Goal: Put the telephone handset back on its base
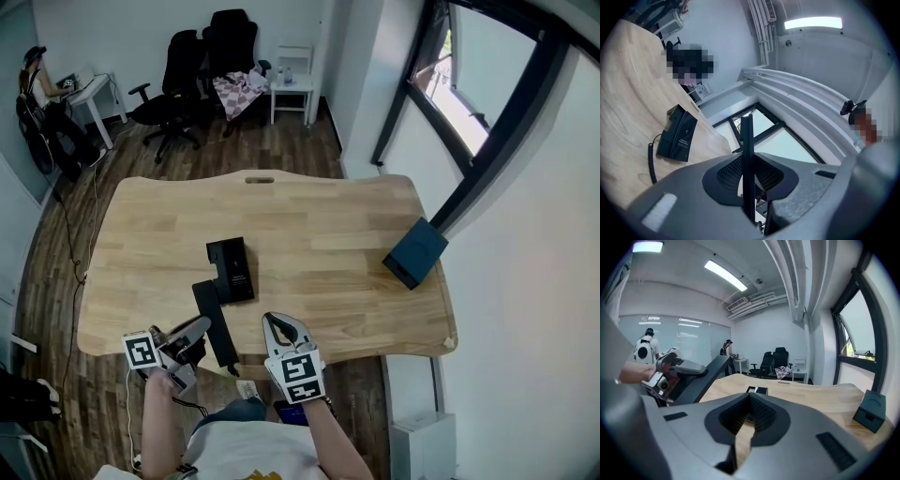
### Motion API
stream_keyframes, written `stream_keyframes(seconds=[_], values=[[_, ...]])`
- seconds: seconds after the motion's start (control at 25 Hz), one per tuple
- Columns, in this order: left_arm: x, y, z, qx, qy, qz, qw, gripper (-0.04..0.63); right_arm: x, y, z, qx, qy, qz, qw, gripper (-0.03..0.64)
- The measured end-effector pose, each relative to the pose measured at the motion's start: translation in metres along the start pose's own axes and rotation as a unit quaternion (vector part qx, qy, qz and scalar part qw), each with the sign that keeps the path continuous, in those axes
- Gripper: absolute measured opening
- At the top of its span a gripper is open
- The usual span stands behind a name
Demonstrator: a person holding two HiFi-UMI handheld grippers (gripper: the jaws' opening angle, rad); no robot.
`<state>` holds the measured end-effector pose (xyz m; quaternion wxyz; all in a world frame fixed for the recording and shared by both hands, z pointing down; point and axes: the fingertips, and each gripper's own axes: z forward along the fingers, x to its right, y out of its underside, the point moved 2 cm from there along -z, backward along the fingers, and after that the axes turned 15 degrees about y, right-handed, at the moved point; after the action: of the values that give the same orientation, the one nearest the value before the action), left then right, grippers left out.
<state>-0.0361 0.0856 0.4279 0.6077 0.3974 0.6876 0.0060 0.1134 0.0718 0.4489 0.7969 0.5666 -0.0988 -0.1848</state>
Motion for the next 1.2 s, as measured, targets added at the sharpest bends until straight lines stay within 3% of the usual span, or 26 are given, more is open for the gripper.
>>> stream_keyframes(seconds=[0.24,0.48,0.68,1.08,1.2], values=[[-0.033,-0.048,0.006,-0.006,0.013,-0.02,0.9997,0.072,0.0,-0.01,0.062,-0.019,0.026,-0.004,0.999,0.006],[-0.055,-0.077,0.01,-0.017,0.029,-0.037,0.9987,0.072,-0.008,-0.02,0.1,-0.011,0.032,0.038,0.999,0.006],[-0.069,-0.089,0.008,-0.022,0.039,-0.047,0.9979,0.072,-0.013,-0.026,0.12,0.0,0.05,0.042,0.998,0.006],[-0.082,-0.093,0.004,-0.033,0.042,-0.053,0.9972,0.072,-0.015,-0.038,0.12,0.028,0.042,0.119,0.992,0.006],[-0.079,-0.095,0.002,-0.033,0.041,-0.05,0.9974,0.072,-0.018,-0.042,0.118,0.032,0.041,0.109,0.993,0.006]])
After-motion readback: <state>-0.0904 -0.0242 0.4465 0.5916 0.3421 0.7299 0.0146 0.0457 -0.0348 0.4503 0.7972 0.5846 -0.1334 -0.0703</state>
